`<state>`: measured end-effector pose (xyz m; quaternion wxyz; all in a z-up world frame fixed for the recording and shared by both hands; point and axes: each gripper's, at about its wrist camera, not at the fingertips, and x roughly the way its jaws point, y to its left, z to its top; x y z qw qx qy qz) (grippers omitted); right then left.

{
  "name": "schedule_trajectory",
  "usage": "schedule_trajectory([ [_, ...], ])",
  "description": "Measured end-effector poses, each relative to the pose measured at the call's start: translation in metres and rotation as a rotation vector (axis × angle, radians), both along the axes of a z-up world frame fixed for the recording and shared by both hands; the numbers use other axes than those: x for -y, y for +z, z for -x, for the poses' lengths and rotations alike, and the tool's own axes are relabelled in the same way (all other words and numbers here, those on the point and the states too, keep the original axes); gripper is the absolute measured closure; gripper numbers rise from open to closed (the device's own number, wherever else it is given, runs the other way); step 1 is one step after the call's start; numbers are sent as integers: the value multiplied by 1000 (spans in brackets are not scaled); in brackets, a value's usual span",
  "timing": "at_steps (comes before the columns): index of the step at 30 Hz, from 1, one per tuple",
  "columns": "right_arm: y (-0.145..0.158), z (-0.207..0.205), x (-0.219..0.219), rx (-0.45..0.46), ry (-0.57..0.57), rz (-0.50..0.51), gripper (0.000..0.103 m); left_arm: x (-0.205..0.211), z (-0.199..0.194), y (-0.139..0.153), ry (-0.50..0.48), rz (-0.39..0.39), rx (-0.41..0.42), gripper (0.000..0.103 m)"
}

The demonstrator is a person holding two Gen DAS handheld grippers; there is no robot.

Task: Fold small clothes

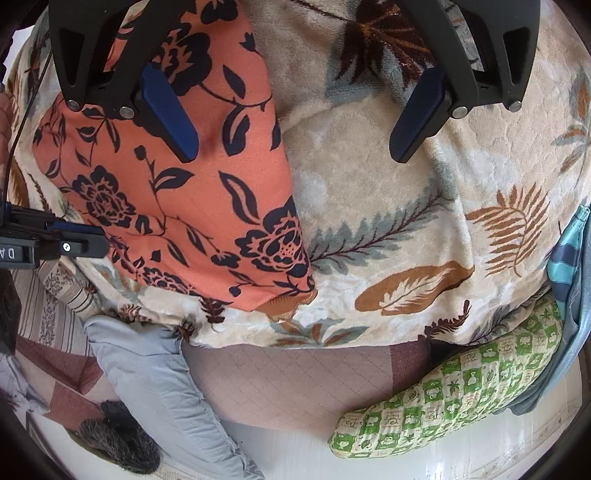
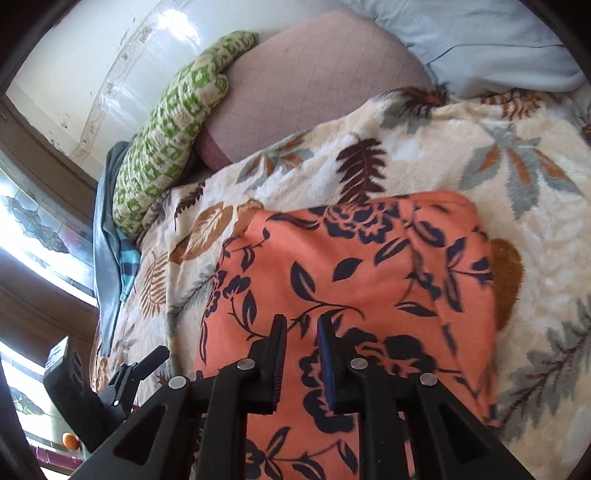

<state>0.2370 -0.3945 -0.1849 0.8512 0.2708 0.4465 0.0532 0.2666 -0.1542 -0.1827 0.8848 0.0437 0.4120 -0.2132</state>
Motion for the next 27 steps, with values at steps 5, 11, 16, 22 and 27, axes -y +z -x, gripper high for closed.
schedule_trajectory([
  [5, 7, 48, 57, -2, -147, -16, 24, 9, 8, 7, -72, 76, -9, 0],
  [11, -13, 69, 95, -21, -163, -212, 24, 20, 8, -4, -144, 133, -131, 0],
  [16, -45, 52, 91, -59, -92, -403, 24, 18, 3, -11, -163, 210, -216, 0],
  [22, -77, 31, 79, -119, -65, -434, 24, 10, -11, -20, -163, 324, -324, 1],
  [27, -78, 19, 58, -102, 43, -485, 35, 4, -25, -31, -143, 423, -412, 8],
])
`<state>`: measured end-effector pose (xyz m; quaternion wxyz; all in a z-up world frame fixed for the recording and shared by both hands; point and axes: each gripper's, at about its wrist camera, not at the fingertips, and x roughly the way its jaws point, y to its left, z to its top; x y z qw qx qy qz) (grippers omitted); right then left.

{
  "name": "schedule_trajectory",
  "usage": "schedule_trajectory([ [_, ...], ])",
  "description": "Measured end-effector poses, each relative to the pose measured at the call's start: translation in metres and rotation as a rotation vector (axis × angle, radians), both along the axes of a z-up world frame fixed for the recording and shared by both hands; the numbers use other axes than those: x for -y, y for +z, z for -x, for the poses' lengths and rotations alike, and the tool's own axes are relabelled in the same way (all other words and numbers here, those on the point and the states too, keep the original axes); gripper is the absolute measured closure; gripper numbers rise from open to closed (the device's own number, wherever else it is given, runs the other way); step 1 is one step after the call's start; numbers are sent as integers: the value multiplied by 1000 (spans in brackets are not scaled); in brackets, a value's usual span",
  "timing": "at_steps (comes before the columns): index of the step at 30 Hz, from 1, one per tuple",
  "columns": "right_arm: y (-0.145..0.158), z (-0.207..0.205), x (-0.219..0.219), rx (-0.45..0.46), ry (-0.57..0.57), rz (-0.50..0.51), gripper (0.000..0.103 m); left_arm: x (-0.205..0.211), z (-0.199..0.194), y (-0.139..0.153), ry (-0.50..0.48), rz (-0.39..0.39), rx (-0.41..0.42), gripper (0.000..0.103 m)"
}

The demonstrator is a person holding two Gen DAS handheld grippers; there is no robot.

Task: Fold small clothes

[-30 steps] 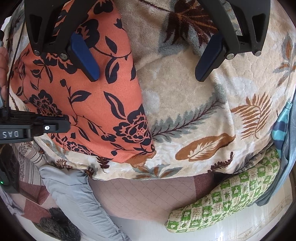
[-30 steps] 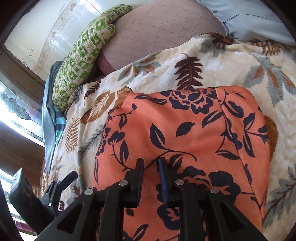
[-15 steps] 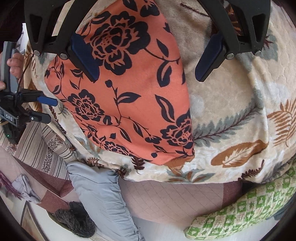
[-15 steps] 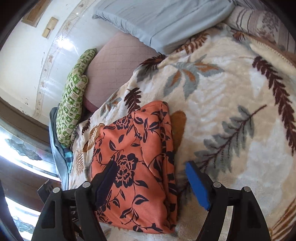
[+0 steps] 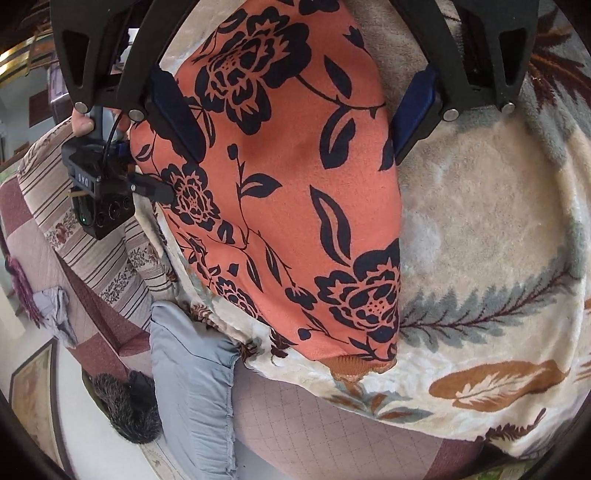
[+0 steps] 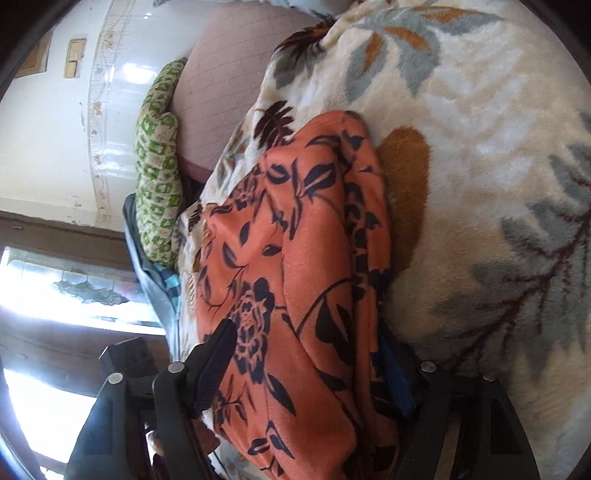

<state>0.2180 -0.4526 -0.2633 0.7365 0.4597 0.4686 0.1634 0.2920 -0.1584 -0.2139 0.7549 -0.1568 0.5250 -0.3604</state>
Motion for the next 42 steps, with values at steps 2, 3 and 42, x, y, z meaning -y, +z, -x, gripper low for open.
schedule_trajectory([
  [2, 8, -4, -15, 21, 51, 77, 35, -3, -4, -3, 14, 33, -30, 11],
  [3, 10, -5, -20, 32, 76, 103, 35, -4, -5, -4, 19, 43, -37, 13],
  [42, 100, 18, -112, 267, 24, 435, 60, -64, 33, 77, 143, -33, 316, 58],
])
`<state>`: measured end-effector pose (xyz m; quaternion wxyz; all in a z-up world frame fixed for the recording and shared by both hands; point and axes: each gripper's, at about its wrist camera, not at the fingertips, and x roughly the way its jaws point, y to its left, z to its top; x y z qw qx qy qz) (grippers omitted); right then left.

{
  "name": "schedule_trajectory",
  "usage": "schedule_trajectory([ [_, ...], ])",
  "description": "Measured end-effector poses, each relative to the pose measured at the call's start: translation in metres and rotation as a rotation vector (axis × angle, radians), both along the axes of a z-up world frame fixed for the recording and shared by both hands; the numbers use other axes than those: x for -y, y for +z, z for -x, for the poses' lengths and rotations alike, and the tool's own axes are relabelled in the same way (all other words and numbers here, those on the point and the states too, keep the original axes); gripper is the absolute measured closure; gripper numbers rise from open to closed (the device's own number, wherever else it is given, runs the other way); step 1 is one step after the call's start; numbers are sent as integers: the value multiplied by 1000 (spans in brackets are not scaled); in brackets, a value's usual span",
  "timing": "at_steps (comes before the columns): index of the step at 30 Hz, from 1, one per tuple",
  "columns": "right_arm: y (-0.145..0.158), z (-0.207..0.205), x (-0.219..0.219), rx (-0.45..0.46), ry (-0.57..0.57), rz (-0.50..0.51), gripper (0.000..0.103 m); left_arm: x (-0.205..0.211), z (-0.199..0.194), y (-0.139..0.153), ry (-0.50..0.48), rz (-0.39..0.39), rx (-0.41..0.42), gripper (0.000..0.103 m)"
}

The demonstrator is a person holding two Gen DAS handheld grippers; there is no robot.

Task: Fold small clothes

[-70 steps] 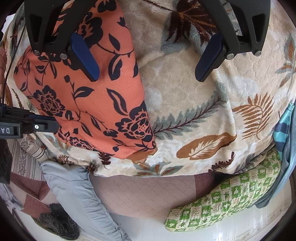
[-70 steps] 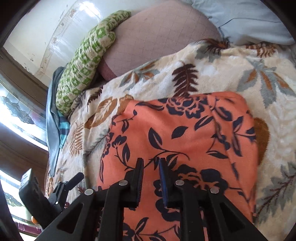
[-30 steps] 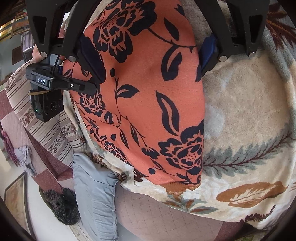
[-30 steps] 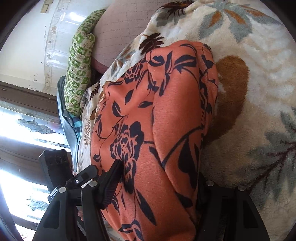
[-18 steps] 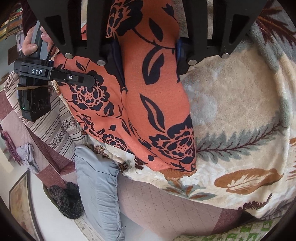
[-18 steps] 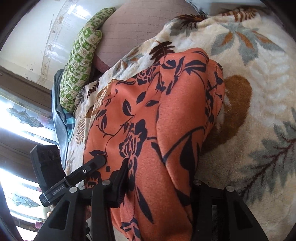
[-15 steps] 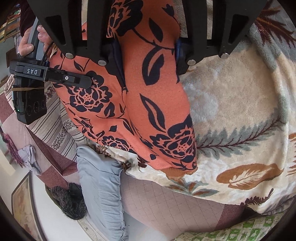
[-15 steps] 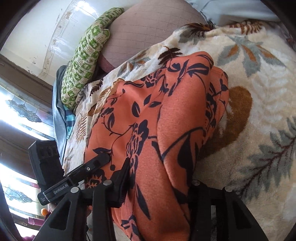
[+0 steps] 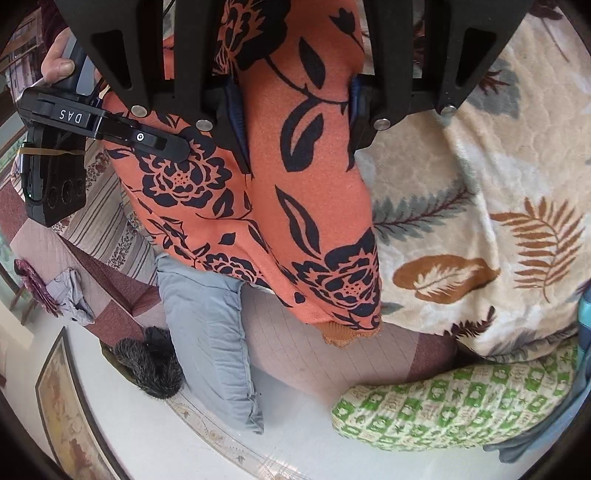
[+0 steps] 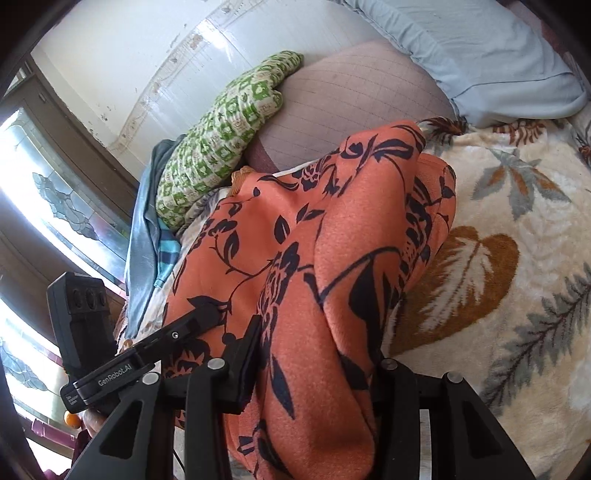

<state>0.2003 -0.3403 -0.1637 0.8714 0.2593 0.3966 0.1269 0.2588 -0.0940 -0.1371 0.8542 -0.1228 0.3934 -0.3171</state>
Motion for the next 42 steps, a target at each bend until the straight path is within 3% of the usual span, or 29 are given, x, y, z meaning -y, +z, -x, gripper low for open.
schedule_trajectory([
  [7, -11, -8, -52, -22, 65, -51, 60, -49, 7, -5, 77, -51, -10, 58],
  [11, -31, -16, -71, -42, 60, -28, 60, -49, 3, -24, 111, -152, -5, 57],
  [14, -61, -24, -76, -127, 54, -7, 60, -50, -7, -51, 138, -266, -94, 54],
  [15, -71, -25, -74, -153, 49, 2, 58, -55, -9, -56, 160, -266, -116, 45],
  [17, -78, -25, -66, -171, 35, -43, 48, -64, -9, -56, 174, -233, -146, 43],
  [19, -75, -23, -61, -183, 15, -33, 38, -67, -6, -51, 190, -250, -128, 36],
  [23, -58, -9, -59, -160, -25, 46, 37, -67, 10, -39, 220, -332, -67, 33],
  [27, -17, 16, -61, -17, -104, 259, 37, -70, 29, -18, 259, -397, 27, 33],
  [29, 2, 29, -65, 73, -101, 293, 37, -73, 39, -15, 297, -443, 55, 32],
  [30, 9, 35, -68, 106, -85, 284, 37, -74, 42, -16, 308, -464, 59, 32],
  [32, 15, 45, -80, 132, -51, 289, 49, -76, 47, -24, 329, -537, 49, 32],
  [33, 12, 47, -86, 119, -20, 291, 64, -77, 49, -30, 341, -566, 49, 32],
  [34, 6, 46, -93, 92, 9, 287, 67, -78, 51, -35, 347, -593, 49, 32],
  [36, -15, 44, -103, -1, 52, 289, 68, -78, 55, -46, 345, -659, 52, 29],
  [38, -48, 37, -108, -160, 105, 300, 68, -78, 58, -53, 346, -695, 63, 24],
  [42, -47, 39, -103, -161, 108, 287, 69, -84, 56, -49, 350, -656, 42, 24],
])
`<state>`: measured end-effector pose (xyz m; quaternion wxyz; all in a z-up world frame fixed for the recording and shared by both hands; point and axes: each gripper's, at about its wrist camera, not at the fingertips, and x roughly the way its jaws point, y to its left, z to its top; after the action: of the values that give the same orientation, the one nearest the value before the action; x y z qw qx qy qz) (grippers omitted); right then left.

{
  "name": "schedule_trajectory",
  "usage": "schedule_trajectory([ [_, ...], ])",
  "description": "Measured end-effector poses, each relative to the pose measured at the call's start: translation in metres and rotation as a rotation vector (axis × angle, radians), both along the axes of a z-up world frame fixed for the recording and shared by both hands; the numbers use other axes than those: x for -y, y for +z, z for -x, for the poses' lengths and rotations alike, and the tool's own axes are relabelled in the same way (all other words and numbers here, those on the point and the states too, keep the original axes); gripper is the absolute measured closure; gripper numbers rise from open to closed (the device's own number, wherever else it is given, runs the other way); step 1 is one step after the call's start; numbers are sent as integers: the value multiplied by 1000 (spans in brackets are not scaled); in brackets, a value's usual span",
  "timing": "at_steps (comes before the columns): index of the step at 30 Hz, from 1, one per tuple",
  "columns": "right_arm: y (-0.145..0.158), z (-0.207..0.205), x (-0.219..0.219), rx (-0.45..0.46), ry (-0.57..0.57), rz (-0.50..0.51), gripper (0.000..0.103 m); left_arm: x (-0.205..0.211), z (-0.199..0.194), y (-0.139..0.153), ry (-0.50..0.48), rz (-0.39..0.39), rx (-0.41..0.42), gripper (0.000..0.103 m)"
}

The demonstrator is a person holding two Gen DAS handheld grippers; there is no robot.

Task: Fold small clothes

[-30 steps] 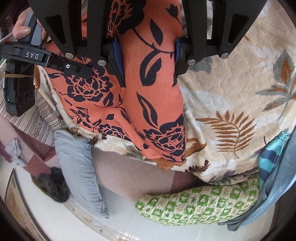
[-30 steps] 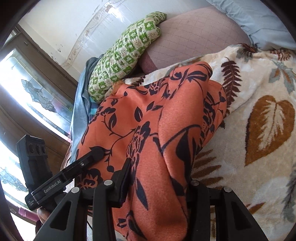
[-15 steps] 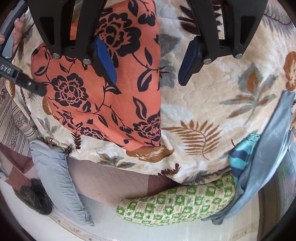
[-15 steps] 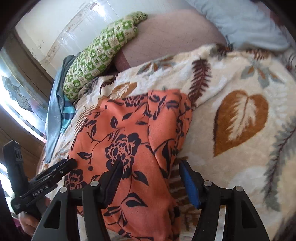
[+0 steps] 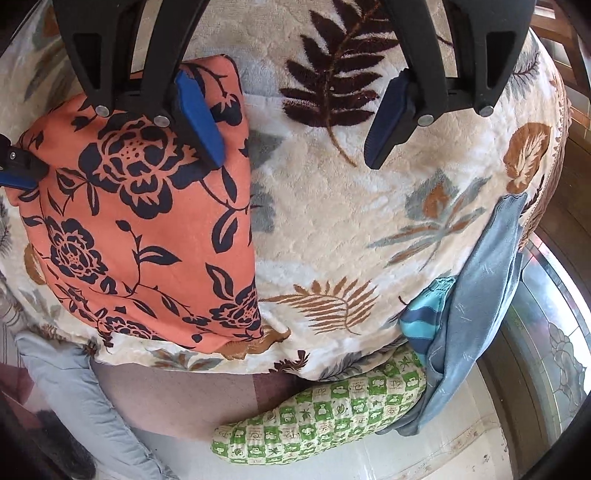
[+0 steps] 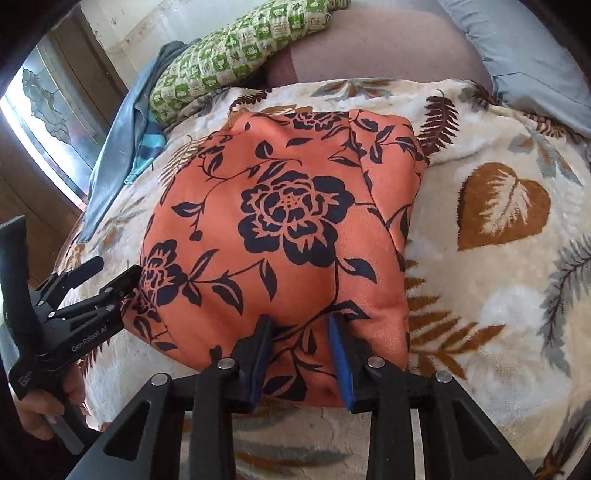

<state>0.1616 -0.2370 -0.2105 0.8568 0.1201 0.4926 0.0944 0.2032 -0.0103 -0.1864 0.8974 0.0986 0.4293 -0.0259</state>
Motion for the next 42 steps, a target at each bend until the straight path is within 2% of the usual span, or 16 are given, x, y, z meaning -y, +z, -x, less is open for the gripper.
schedule_trajectory([
  [2, 3, 3, 6, 12, 0, -33, 69, -4, -1, 6, 4, 36, 8, 24],
  [4, 14, 3, 12, 34, -6, -61, 69, -5, 0, 17, 3, 66, 58, 24],
  [7, 36, -6, 16, 135, -45, -61, 69, -2, -5, 29, -1, 107, 117, 24],
  [10, 51, -27, 25, 163, -111, -99, 67, 8, -15, 30, -26, 136, 112, 24],
  [16, 44, -96, 39, 80, -153, -104, 67, 33, -34, 9, -75, 43, 20, 24],
  [19, 27, -128, 44, 27, -173, -134, 67, 32, -39, 7, -84, 39, 15, 19],
  [23, -12, -160, 48, -109, -199, -103, 67, 25, -46, 3, -83, 68, -24, 15],
  [25, -6, -164, 46, -111, -201, -82, 67, 22, -48, 3, -85, 89, -38, 15],
  [28, 20, -167, 29, -60, -158, -67, 66, 17, -48, 3, -91, 120, -55, 15],
  [31, 41, -176, -9, -17, -30, -95, 66, 11, -45, 5, -97, 149, -71, 15],
  [33, 39, -187, -42, -34, 44, -84, 66, 8, -42, 4, -99, 161, -76, 15],
  [35, 23, -200, -73, -89, 108, -93, 66, 5, -40, 5, -107, 171, -81, 15],
  [37, -3, -214, -94, -156, 105, -50, 65, 2, -39, 6, -104, 173, -78, 15],
  [38, -8, -216, -98, -157, 88, -30, 65, 0, -39, 8, -103, 177, -73, 15],
  [40, 1, -210, -97, -138, 64, -30, 65, -5, -37, 12, -88, 178, -64, 15],
  [42, 21, -193, -88, -101, 51, -82, 65, -10, -32, 20, -63, 186, -42, 15],
])
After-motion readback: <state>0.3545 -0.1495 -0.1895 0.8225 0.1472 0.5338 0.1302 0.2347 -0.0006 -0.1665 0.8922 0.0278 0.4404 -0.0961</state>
